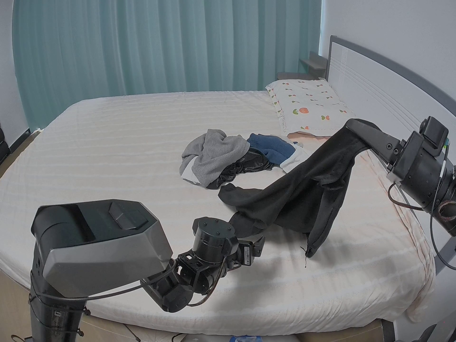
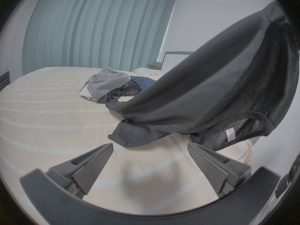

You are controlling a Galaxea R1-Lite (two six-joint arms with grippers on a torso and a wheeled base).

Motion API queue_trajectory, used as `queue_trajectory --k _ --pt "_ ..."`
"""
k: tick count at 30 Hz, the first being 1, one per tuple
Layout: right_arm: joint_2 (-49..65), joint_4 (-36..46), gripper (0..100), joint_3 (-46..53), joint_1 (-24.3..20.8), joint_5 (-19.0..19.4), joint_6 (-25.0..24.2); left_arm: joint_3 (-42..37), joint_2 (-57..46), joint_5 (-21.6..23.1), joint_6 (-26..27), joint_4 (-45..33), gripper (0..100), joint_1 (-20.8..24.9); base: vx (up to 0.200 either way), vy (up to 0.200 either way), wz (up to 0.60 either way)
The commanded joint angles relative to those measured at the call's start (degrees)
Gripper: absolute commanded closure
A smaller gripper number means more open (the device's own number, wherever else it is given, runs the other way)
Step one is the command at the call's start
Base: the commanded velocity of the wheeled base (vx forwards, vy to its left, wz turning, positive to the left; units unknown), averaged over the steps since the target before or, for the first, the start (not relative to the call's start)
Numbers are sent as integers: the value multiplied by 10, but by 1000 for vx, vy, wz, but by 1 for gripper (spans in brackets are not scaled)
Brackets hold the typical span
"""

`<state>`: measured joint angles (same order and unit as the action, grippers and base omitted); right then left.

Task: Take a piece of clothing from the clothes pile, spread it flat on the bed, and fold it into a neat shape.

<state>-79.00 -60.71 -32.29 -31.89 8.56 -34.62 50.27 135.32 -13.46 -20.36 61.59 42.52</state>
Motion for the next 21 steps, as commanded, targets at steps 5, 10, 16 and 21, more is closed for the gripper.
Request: queue_trajectory --k 5,10,16,21 --pt "-8 27 100 -36 -11 1 -1 -7 23 21 -3 29 0 -11 0 0 0" --pt "-9 28 100 -43 -32 -4 -4 0 85 43 -5 89 0 -27 0 0 0" --pt "-12 28 100 -45 -31 -4 -4 67 142 43 -8 109 0 -39 0 0 0" --pt "-12 28 100 -41 -31 -3 -4 90 159 42 -6 108 0 -39 0 0 0"
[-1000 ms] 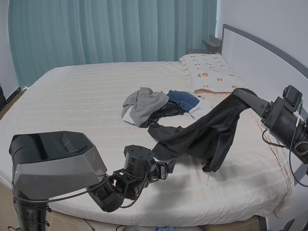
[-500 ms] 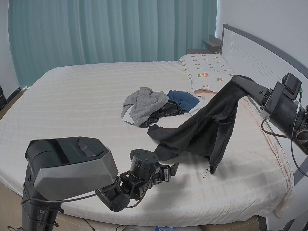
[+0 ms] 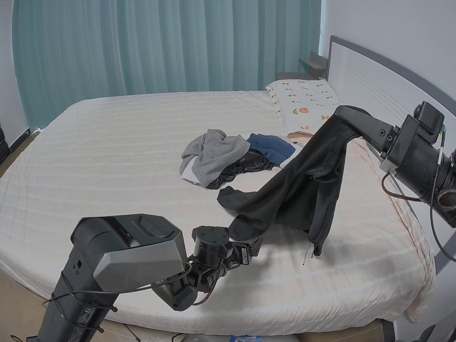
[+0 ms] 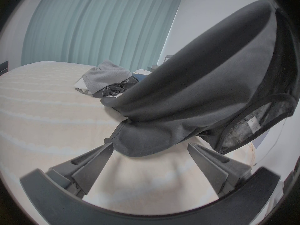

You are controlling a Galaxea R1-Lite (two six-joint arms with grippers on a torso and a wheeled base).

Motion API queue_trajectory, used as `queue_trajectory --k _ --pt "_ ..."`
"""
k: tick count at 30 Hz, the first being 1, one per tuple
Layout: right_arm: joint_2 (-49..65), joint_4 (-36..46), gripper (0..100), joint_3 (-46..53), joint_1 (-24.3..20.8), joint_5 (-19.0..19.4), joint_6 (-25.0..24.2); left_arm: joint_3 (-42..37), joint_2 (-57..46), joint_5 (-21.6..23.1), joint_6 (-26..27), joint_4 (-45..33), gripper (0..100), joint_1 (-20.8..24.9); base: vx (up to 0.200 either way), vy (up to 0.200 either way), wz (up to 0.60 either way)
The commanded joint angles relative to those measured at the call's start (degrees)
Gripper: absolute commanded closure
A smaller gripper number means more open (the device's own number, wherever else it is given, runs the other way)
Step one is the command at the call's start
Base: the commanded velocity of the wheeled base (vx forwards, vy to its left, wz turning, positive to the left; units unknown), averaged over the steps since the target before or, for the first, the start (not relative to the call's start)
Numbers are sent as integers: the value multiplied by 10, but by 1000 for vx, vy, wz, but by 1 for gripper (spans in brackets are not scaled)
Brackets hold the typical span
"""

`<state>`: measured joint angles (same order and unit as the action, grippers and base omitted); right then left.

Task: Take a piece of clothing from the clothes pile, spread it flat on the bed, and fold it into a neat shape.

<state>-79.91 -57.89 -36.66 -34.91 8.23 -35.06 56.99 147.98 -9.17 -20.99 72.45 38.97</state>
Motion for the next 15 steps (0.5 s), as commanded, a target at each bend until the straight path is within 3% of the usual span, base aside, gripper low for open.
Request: queue_trajectory --k 1,6,7,15 --pt "-2 0 100 4 -1 0 -1 25 33 -1 0 -2 0 -3 0 0 0" --pt "-2 -2 100 4 3 0 -1 47 35 -3 -3 -14 0 -4 0 0 0" --pt "-2 -2 100 5 3 0 -1 59 38 -4 -5 -17 100 -7 0 0 0" --pt "-2 0 100 8 24 4 -33 35 31 -8 -18 -28 100 -30 0 0 0"
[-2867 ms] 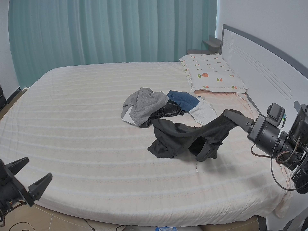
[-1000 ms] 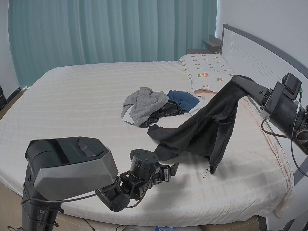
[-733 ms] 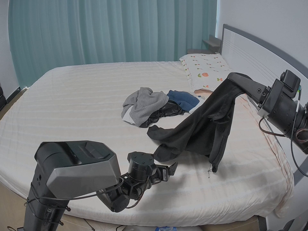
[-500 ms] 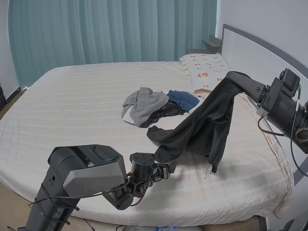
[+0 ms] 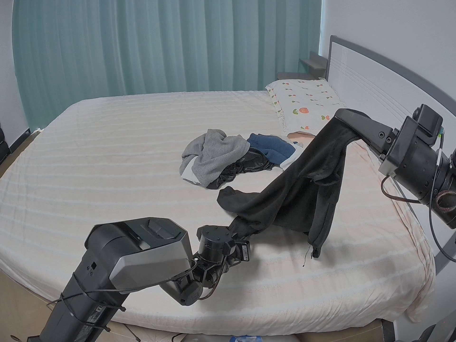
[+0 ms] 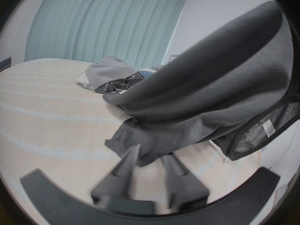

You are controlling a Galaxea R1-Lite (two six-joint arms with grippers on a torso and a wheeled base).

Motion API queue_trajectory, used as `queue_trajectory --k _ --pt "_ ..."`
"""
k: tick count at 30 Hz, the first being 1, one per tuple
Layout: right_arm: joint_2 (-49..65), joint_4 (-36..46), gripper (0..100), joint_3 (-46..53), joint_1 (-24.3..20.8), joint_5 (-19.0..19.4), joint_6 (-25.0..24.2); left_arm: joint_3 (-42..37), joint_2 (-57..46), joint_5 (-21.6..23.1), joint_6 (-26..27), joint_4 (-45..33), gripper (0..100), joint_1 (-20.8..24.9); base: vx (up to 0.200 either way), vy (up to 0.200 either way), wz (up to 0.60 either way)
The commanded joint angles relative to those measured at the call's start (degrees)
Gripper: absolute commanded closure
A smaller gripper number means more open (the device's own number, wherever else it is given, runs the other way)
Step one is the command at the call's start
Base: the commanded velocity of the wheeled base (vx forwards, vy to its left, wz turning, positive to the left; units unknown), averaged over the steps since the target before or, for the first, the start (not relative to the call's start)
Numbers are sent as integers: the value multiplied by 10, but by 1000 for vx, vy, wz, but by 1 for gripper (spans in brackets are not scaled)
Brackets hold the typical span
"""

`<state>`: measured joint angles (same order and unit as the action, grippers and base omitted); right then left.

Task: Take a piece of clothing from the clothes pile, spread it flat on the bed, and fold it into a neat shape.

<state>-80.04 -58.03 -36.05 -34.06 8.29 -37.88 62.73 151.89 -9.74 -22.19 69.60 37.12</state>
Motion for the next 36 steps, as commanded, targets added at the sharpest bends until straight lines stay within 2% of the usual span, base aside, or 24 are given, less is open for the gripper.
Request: queue_trajectory --k 1,2,3,6,11,16,17,19,23,27,29,36 --pt "-2 1 100 4 19 3 -5 -31 -20 -2 -15 2 100 -13 0 0 0" --pt "-2 1 100 5 20 3 -5 -37 -29 -2 -22 4 100 -13 0 0 0" --pt "-8 1 100 10 29 5 -5 -62 -75 -1 -57 -3 100 -13 0 0 0" --pt "-17 1 100 17 37 6 -5 -88 -129 2 -77 -16 100 -14 0 0 0" --pt "-69 -5 100 32 52 5 -5 -127 -299 2 -95 -131 100 -24 0 0 0" --pt "-129 -8 100 6 60 -3 -1 -82 -418 -5 -101 -287 100 -35 0 0 0" --pt "-130 -8 100 5 61 -4 -1 -81 -420 -5 -102 -292 100 -35 0 0 0" --pt "-155 -9 100 -34 72 -16 2 -27 -476 -5 -132 -372 100 -42 0 0 0" --pt "-151 -9 100 -111 94 -34 3 17 -519 -4 -146 -435 100 -51 0 0 0" --pt "-129 0 100 -184 119 -37 4 15 -565 1 -146 -445 100 -65 0 0 0" --pt "-121 2 100 -184 122 -36 4 11 -573 1 -147 -446 100 -71 0 0 0" --pt "-156 -8 100 -75 118 -34 2 -77 -564 4 -185 -436 100 -84 0 0 0"
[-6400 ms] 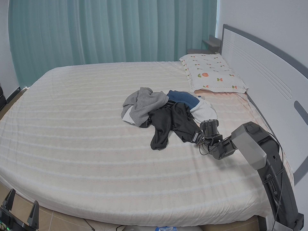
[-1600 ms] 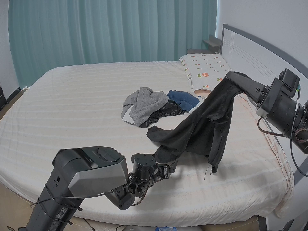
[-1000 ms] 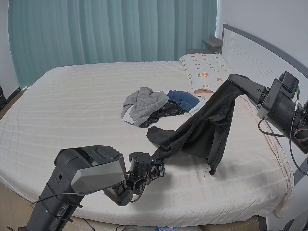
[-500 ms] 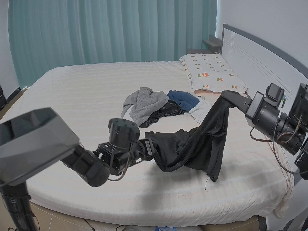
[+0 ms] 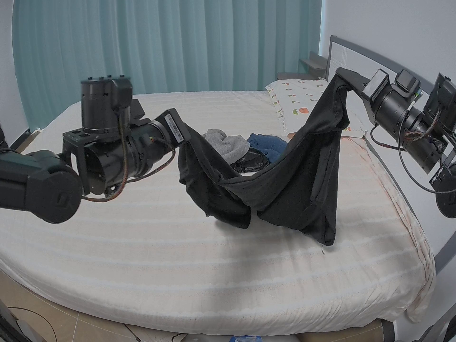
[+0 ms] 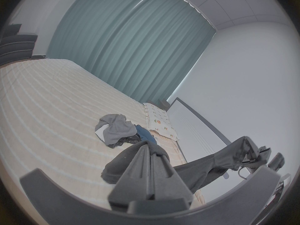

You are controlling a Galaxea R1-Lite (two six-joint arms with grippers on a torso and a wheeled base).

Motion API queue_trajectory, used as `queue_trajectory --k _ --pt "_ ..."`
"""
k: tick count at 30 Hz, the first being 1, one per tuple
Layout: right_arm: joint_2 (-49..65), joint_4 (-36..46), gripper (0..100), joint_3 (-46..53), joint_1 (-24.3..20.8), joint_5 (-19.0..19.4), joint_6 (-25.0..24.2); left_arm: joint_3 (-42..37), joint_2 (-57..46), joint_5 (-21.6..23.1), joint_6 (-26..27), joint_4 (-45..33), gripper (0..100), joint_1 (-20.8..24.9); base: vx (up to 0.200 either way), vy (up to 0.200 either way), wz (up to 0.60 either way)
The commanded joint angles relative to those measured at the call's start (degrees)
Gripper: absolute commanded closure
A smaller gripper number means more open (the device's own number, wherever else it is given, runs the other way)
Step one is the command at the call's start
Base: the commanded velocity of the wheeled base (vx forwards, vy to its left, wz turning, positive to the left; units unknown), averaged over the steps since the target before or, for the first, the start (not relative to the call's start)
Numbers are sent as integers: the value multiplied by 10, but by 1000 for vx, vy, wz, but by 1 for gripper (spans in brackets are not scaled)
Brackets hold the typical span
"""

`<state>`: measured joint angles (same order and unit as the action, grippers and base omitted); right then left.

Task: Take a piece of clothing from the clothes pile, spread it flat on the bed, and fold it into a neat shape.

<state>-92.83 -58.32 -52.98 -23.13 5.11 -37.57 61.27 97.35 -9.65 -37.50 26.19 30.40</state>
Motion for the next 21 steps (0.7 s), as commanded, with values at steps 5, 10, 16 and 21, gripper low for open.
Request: queue_trajectory --k 5,10,16,21 --pt "-63 -15 100 138 12 -4 -15 -105 -5 18 -89 12 100 -17 0 0 0" --pt "-68 -14 100 158 12 -4 -70 -150 -8 51 -100 15 100 -16 0 0 0" --pt "-96 -13 100 165 20 -5 -90 -203 -9 64 -178 57 100 -10 -67 0 0" --pt "-98 -14 100 171 20 -6 -90 -258 -7 74 -183 130 100 -18 -160 0 0"
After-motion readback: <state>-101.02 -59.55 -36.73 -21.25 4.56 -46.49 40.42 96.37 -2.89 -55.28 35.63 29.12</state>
